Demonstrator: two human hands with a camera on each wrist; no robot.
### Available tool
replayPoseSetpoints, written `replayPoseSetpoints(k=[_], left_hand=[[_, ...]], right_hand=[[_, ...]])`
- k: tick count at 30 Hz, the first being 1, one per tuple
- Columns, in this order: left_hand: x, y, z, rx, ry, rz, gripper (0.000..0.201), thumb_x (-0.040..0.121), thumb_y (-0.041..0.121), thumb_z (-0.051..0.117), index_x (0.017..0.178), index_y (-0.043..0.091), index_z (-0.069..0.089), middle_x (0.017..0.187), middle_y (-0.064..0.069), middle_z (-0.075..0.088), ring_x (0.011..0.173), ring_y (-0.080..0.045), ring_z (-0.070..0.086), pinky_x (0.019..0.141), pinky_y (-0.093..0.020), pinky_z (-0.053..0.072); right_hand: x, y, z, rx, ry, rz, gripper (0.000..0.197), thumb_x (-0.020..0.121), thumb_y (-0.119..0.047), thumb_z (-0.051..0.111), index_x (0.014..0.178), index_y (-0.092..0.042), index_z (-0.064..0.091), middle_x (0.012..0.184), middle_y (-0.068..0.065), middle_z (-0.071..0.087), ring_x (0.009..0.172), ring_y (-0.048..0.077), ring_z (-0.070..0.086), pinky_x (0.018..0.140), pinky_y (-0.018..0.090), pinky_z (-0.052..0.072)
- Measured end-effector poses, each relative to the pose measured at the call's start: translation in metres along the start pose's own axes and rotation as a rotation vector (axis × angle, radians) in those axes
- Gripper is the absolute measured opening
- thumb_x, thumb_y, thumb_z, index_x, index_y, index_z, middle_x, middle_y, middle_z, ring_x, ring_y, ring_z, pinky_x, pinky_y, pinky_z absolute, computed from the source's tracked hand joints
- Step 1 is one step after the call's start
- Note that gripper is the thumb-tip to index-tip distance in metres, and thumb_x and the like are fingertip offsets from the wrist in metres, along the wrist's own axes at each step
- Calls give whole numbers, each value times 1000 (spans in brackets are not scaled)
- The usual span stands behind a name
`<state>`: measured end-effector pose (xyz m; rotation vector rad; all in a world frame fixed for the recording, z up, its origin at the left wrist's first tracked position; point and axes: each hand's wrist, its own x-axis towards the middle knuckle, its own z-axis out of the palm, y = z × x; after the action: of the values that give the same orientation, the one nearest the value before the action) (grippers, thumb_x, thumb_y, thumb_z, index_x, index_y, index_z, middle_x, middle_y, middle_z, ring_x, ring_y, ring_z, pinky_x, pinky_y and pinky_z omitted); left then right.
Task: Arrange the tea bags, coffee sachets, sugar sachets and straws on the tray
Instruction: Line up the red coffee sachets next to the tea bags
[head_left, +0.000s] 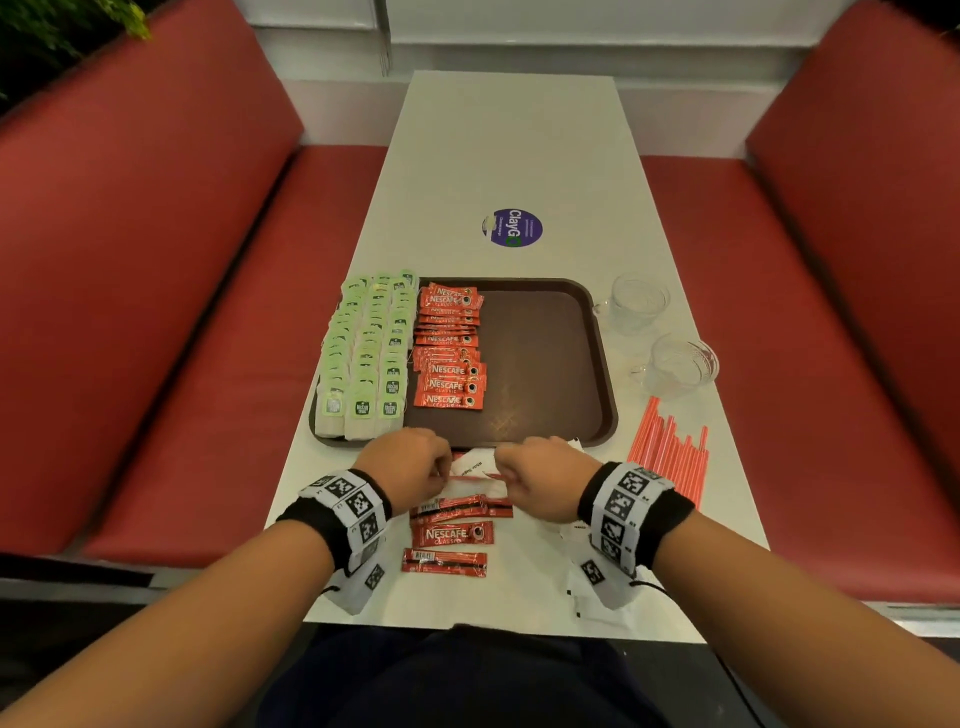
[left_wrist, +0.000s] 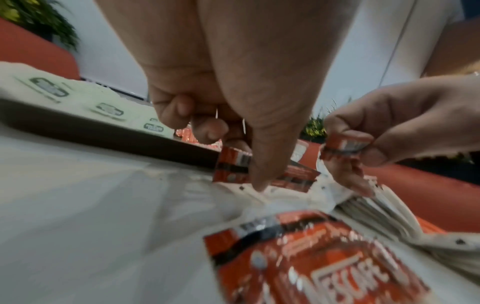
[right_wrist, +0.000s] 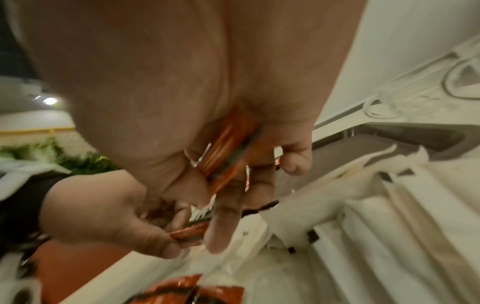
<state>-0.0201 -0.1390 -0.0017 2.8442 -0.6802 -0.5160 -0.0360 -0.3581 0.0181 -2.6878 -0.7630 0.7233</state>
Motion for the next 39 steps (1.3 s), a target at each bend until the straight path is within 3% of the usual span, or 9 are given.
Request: replayPoseSetpoints(k=[4,8,13,18,22,25,29,33,39], left_hand=[[-2,-4,-7,-131,172,-11,11,82,28,67,79,32,57,87,12,56,81,-11,55,72,-30,49],[2,-3,-12,-143,363,144,6,79,26,65,78,26,59,86,11,54,79,-10,48,69,-29,43],[6,-2,-15,-81,462,216,6,79,33,58,78,27,56,91,12,59,83,-13,46,74,-35,39],[5,-2,-10,-168,396,148,15,83,46,67,81,33,60,84,20,57,85,-7,45,77,-31,35],[11,-5,-7,-234,424,24,4,90,35,67,93,36,65,82,23,55,83,-7,41,78,-34,34],[22,-15,-6,-209,414,-76,7,91,32,66,97,35,69,93,18,65,89,-11,47,85,-38,37],[41,-31,-10,-170,298,-204,7,94,38,62,98,37,68,95,18,67,95,-12,47,92,-38,36],[56,-38,-17,-5,137,-216,13,94,45,60,101,39,70,100,16,67,103,-17,48,93,-41,37],[66,-38,-15,39,193,-204,17,89,49,64,102,40,68,109,16,64,106,-18,50,93,-40,39]], right_hand=[[5,5,-3,267,178,87,11,94,-11,44,94,-21,38,78,6,59,72,27,56,64,39,45],[12,1,-7,397,279,113,18,104,-24,43,119,-17,48,98,6,67,88,24,62,80,40,51],[18,0,-16,428,256,107,26,99,-46,54,90,-23,60,73,-6,58,68,11,55,66,34,45],[25,8,-13,389,278,69,20,96,-30,62,81,-31,49,72,-10,55,66,7,51,62,29,40],[31,12,-17,387,285,44,15,96,-26,63,90,-32,51,74,-19,53,69,-2,50,62,19,35],[38,14,-22,413,282,107,10,99,-34,57,92,-29,53,76,-16,56,73,7,55,65,26,40],[45,16,-31,436,281,181,31,104,-41,41,87,-21,56,75,-3,60,71,17,58,68,36,46],[46,20,-33,499,297,193,27,104,-29,37,85,-23,54,77,-5,58,76,17,57,69,34,43],[52,26,-29,428,275,220,15,103,-26,42,103,-20,56,82,-5,61,74,14,58,65,30,43]])
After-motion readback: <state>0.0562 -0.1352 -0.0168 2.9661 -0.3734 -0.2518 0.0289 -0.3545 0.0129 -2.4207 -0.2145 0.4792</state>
